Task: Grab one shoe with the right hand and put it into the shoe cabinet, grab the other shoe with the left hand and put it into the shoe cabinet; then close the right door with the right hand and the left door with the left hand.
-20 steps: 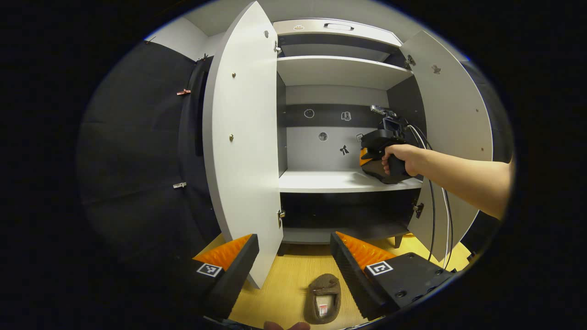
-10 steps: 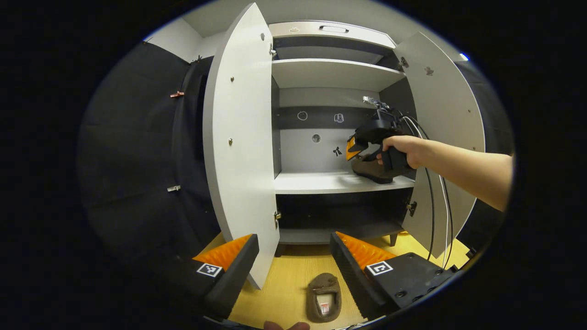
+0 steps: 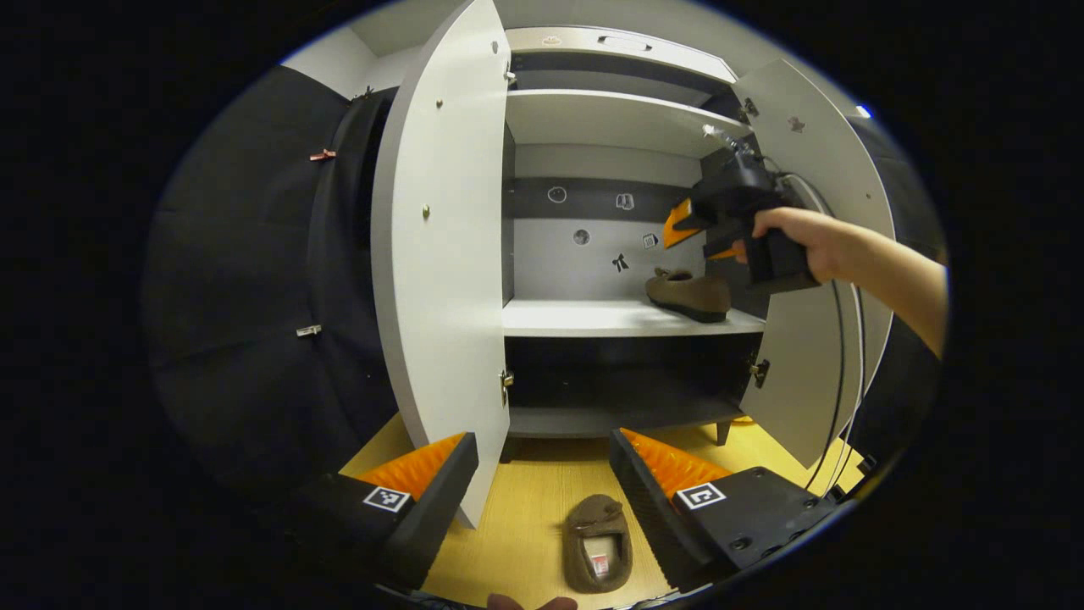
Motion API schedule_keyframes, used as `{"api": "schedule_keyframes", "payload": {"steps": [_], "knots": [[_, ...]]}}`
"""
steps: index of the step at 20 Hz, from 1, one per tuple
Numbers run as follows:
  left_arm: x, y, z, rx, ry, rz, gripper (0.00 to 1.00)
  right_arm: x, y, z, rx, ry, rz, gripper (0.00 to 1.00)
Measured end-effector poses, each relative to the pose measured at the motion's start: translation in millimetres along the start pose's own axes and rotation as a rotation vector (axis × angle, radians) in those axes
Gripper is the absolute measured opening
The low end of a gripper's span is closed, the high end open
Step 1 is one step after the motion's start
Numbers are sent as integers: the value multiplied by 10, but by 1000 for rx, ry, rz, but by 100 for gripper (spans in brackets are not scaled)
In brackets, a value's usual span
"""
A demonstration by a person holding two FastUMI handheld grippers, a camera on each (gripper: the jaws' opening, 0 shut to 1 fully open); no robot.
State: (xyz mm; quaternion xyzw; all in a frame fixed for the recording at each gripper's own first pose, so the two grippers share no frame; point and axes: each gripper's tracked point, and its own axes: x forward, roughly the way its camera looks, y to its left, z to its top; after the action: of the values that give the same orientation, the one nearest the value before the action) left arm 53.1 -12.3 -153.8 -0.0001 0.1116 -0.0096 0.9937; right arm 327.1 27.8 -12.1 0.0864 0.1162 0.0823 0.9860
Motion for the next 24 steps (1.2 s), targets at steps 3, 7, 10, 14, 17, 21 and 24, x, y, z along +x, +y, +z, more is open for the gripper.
{"api": "schedule_keyframes", "payload": {"steps": [3,7,10,14,17,21,24], "knots": [[50,-57,-275,21,44,-35,98,-454,105,177,-52,-108,11,98],[81,-209,-825,53,146,-92,98,-1056,152,358,-48,-213,1,98],[146,-321,-1314,72,240,-119,99,-1445,90,499,-51,-293,-14,98],[357,-419,-1860,57,345,-142,97,-1953,104,561,-68,-350,1,98],[571,-469,-2182,76,392,-162,93,-2253,66,511,-70,-346,6,97],[851,-502,-2458,106,406,-171,74,-2511,-3,367,-52,-315,-7,98],[1061,-569,-2549,93,403,-181,71,-2702,-96,309,-84,-321,-30,98]]}}
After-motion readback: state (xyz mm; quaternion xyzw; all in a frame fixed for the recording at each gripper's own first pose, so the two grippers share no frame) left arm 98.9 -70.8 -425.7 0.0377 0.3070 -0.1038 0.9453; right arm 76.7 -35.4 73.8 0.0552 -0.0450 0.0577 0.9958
